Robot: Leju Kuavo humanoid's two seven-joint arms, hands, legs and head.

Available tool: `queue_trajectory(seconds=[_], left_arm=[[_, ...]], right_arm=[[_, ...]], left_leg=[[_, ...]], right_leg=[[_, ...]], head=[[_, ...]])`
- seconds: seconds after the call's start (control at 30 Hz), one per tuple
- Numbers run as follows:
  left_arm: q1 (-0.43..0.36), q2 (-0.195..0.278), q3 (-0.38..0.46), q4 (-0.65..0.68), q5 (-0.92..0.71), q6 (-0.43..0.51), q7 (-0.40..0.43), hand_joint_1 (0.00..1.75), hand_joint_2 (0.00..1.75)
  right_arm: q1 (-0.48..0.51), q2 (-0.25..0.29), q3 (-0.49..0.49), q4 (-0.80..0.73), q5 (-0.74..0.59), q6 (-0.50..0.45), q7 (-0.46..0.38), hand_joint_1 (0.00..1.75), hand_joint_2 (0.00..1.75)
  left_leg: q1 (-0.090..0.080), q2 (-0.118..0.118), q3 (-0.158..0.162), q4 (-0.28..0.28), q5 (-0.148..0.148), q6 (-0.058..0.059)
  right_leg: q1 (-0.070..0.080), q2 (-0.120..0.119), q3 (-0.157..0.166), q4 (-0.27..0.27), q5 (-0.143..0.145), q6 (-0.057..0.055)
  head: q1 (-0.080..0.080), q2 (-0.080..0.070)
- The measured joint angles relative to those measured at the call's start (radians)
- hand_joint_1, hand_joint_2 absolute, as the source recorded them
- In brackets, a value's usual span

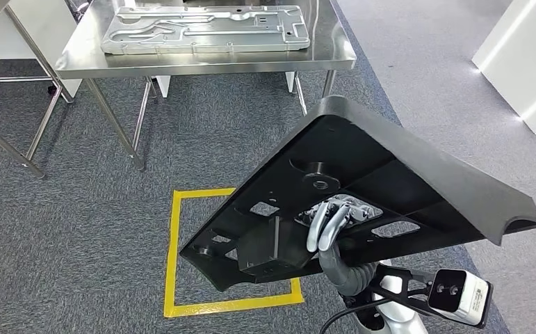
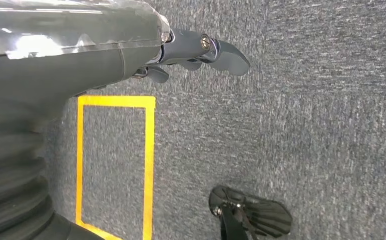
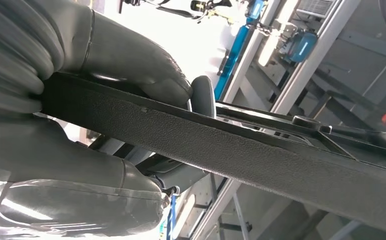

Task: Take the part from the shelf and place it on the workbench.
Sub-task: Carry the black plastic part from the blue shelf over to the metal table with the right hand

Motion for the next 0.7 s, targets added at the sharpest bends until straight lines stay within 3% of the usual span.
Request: queue_trajectory(seconds=[0.03,0.1,0.17,0.27,0.33,0.43,0.47,0.5,0.53,0.6,0.63,0.7], left_arm=[[0.0,0.0,0.0,0.0,-0.001,-0.001,0.0,0.0,1.75],[0.0,0.0,0.0,0.0,-0.002,-0.001,0.0,0.0,1.75],[-0.001,0.001,0.0,0.0,-0.002,-0.001,0.0,0.0,1.75],[-0.002,0.002,0.0,0.0,-0.002,-0.001,-0.001,0.0,1.75],[-0.003,0.002,0.0,0.0,-0.002,-0.001,-0.002,0.0,1.75],[-0.002,0.005,0.0,0.0,-0.001,-0.002,-0.003,0.0,1.75],[-0.001,0.005,0.0,0.0,0.0,-0.002,-0.003,0.0,1.75],[0.0,0.006,0.0,0.0,0.0,-0.003,-0.003,0.0,1.75],[0.001,0.006,0.0,0.0,0.001,-0.003,-0.003,0.0,1.75],[0.001,0.007,0.0,0.0,0.003,-0.003,-0.005,0.0,1.75],[0.001,0.008,0.0,0.0,0.003,-0.003,-0.006,0.0,1.75],[0.0,0.009,0.0,0.0,0.004,-0.004,-0.009,0.0,1.75]], right_arm=[[0.002,0.0,-0.002,0.0,0.0,0.0,0.0,1.73,1.75],[0.002,0.0,-0.004,0.0,0.0,0.001,-0.001,1.73,1.75],[0.002,0.0,-0.007,0.0,0.0,0.003,-0.002,1.73,1.75],[0.003,0.0,-0.01,0.0,0.002,0.006,-0.003,1.73,1.75],[0.002,0.0,-0.011,-0.001,0.003,0.008,-0.004,1.73,1.75],[0.003,0.0,-0.012,0.0,0.003,0.011,-0.005,1.73,1.75],[0.003,0.0,-0.012,0.001,0.003,0.012,-0.005,1.73,1.75],[0.004,0.0,-0.012,0.002,0.003,0.012,-0.005,1.73,1.75],[0.004,0.0,-0.012,0.002,0.003,0.012,-0.005,1.73,1.75],[0.004,0.0,-0.012,0.002,0.003,0.013,-0.006,1.73,1.75],[0.003,0.0,-0.012,0.003,0.003,0.013,-0.007,1.73,1.75],[0.003,0.0,-0.012,0.004,0.003,0.014,-0.009,1.73,1.75]], left_leg=[[0.0,0.0,0.003,0.0,-0.002,-0.002],[-0.001,0.0,0.009,0.001,-0.007,-0.008],[-0.005,0.001,0.012,0.002,-0.012,-0.018],[-0.004,0.004,0.015,0.004,-0.019,-0.036],[-0.001,0.001,0.002,0.042,-0.045,-0.046],[0.001,-0.002,-0.096,0.236,-0.133,-0.055],[0.001,-0.002,-0.128,0.289,-0.145,-0.057],[0.001,-0.002,-0.143,0.306,-0.137,-0.058],[0.001,-0.002,-0.135,0.276,-0.105,-0.056],[0.001,-0.005,-0.075,0.134,-0.024,-0.048],[-0.002,-0.006,-0.046,0.069,0.001,-0.042],[-0.007,-0.009,-0.021,0.011,0.007,-0.029]], right_leg=[[-0.001,-0.002,0.019,-0.041,0.031,-0.001],[0.0,-0.011,0.093,-0.188,0.1,-0.008],[0.005,-0.016,0.137,-0.279,0.125,-0.016],[0.007,-0.01,0.142,-0.293,0.122,-0.031],[0.003,-0.008,0.15,-0.3,0.122,-0.043],[0.004,-0.006,0.156,-0.302,0.118,-0.054],[0.005,-0.004,0.158,-0.302,0.116,-0.055],[0.005,-0.002,0.161,-0.301,0.113,-0.054],[0.006,0.001,0.165,-0.301,0.11,-0.053],[0.006,0.005,0.178,-0.301,0.101,-0.048],[0.008,0.006,0.182,-0.3,0.096,-0.044],[0.009,0.007,0.185,-0.298,0.093,-0.034]], head=[[0.0,0.0],[0.0,0.0],[0.0,0.0],[0.0,0.0],[0.0,0.0],[0.0,0.0],[0.0,0.0],[0.0,0.0],[0.0,0.0],[0.0,0.0],[0.0,0.0],[0.0,0.0]])
